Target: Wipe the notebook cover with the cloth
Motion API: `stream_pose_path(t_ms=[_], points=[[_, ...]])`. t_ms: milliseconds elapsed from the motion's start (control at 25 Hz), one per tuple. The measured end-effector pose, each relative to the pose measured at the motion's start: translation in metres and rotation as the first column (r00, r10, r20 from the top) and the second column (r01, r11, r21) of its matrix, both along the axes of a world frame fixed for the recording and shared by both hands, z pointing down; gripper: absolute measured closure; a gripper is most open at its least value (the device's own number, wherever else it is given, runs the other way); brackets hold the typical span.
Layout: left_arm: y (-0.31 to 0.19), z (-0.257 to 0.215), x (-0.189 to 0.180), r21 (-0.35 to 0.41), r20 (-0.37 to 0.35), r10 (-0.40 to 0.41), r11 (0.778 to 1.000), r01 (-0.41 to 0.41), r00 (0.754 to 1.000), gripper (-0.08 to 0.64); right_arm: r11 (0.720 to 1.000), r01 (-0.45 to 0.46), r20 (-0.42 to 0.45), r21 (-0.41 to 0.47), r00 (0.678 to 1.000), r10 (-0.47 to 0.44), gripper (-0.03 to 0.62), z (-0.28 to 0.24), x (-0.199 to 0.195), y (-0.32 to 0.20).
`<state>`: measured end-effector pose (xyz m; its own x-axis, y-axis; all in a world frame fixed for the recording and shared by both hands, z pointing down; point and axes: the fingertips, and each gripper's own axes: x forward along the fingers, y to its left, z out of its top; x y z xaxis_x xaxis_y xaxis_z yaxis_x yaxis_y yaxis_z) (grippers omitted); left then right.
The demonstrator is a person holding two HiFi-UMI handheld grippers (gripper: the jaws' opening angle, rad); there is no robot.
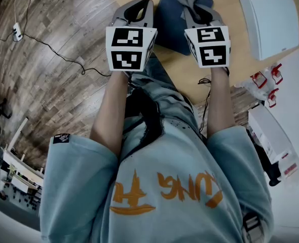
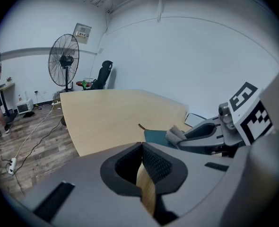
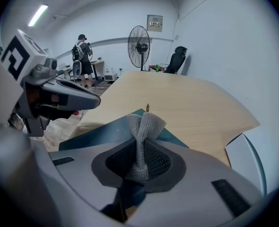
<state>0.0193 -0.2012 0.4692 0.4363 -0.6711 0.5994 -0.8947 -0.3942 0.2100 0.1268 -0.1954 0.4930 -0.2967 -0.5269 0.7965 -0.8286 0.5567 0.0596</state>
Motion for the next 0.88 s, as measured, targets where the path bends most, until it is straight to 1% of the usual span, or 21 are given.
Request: stream_pose_path(t_ms=[240, 560, 880], points=[[0.010, -0.002, -0.002, 0.006, -0.005, -0.002, 1.000, 0.002, 1.000, 0.543, 1.000, 0.012, -0.008, 0.004, 1.000, -0.012, 0.546, -0.001, -0.002, 0.015], [0.022, -0.002, -0.008, 0.011, -0.010, -0.011, 1.000, 0.011, 1.000, 0.543, 0.998, 0.068, -0.048, 0.007, 0.997, -0.067, 0.546, -0.002, -0.011, 0.037], [0.036, -0.002, -0.008, 0.011, -0.020, -0.006, 1.000, 0.006, 1.000, 0.543, 0.990, 0.126, -0.014, -0.055, 0.992, -0.127, 0.546, -0.001, -0.027, 0.069]])
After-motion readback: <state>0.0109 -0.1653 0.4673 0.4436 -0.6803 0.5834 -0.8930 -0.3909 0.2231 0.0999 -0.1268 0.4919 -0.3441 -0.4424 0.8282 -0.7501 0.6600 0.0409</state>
